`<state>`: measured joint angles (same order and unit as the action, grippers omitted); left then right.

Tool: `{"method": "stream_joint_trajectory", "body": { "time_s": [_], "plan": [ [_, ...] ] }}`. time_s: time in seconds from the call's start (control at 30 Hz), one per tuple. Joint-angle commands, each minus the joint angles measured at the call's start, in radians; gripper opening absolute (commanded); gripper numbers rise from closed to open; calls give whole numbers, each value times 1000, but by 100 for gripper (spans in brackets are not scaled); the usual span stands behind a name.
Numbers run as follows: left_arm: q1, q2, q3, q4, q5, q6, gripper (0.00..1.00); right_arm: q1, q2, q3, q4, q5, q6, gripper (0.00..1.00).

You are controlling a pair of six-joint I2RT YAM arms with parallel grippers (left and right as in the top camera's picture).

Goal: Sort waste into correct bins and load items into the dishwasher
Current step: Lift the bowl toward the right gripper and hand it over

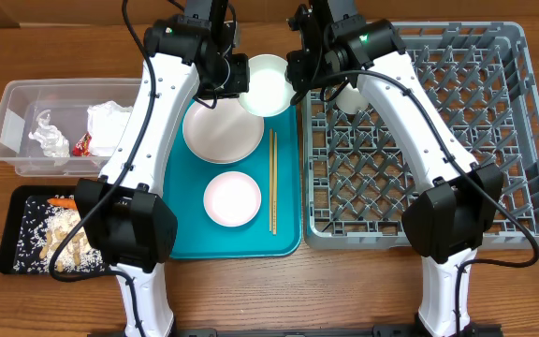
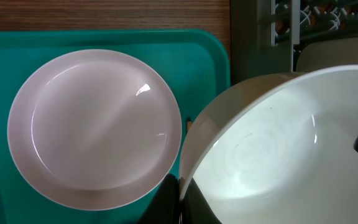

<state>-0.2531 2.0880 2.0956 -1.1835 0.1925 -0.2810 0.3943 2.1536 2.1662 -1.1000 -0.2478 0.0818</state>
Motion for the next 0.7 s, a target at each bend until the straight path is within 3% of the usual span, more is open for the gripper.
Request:
{"method": "stream_joint_trajectory", "body": {
  "time_s": [0.0, 0.3, 0.5, 0.67],
  "plan": [
    [4, -18, 28, -1, -16, 14, 5, 5, 1, 8, -9, 0, 0, 10],
    [4, -18, 28, 27, 13, 11, 7, 5, 1, 8, -38, 1, 0, 6],
    [10, -24, 32, 93, 97, 13, 34, -4, 1, 8, -27, 153, 0, 4],
    [34, -31, 98, 85, 97, 15, 45, -40, 1, 8, 24, 233, 0, 4]
  ]
}}
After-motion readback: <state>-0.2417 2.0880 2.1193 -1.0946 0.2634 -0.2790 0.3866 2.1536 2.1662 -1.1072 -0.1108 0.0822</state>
